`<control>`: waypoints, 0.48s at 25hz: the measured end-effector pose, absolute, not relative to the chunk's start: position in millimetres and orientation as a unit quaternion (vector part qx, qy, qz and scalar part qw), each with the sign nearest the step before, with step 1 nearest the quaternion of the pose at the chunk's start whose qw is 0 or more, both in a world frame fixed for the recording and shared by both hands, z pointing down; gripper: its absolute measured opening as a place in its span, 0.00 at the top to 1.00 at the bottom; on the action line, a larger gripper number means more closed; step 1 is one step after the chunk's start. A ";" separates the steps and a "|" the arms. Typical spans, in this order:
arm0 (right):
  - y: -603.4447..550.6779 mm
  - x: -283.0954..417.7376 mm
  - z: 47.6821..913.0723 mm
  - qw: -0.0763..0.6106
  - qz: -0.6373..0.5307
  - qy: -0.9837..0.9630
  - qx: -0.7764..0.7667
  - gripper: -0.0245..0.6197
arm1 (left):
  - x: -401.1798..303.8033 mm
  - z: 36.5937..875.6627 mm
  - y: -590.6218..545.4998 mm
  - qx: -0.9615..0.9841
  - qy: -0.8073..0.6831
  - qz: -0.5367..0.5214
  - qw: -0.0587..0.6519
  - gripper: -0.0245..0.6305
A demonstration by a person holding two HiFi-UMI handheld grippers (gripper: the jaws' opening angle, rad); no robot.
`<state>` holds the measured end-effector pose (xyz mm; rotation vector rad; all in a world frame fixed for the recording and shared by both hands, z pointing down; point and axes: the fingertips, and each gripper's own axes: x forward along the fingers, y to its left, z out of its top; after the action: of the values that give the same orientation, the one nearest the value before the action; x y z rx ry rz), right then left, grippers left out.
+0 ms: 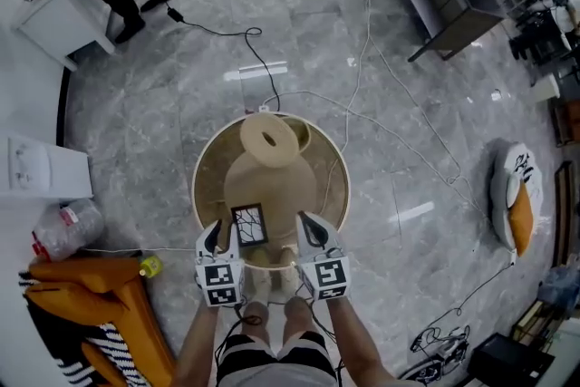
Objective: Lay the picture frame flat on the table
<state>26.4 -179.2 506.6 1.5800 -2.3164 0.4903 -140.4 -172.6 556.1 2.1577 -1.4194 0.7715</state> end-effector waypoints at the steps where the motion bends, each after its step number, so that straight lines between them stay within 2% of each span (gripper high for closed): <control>1: -177.8 27.1 495.3 0.143 0.167 -0.805 0.551 0.96 | -139.0 543.4 -171.7 0.783 -0.514 0.277 0.214 0.80; 12: -136.8 32.8 372.5 0.098 0.120 -0.806 0.571 0.96 | -125.5 412.3 -136.4 0.811 -0.519 0.228 0.141 0.89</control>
<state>32.8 -136.8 372.5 1.6891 -2.3872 0.3554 -125.5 -136.4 412.3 2.3430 -1.4986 0.6594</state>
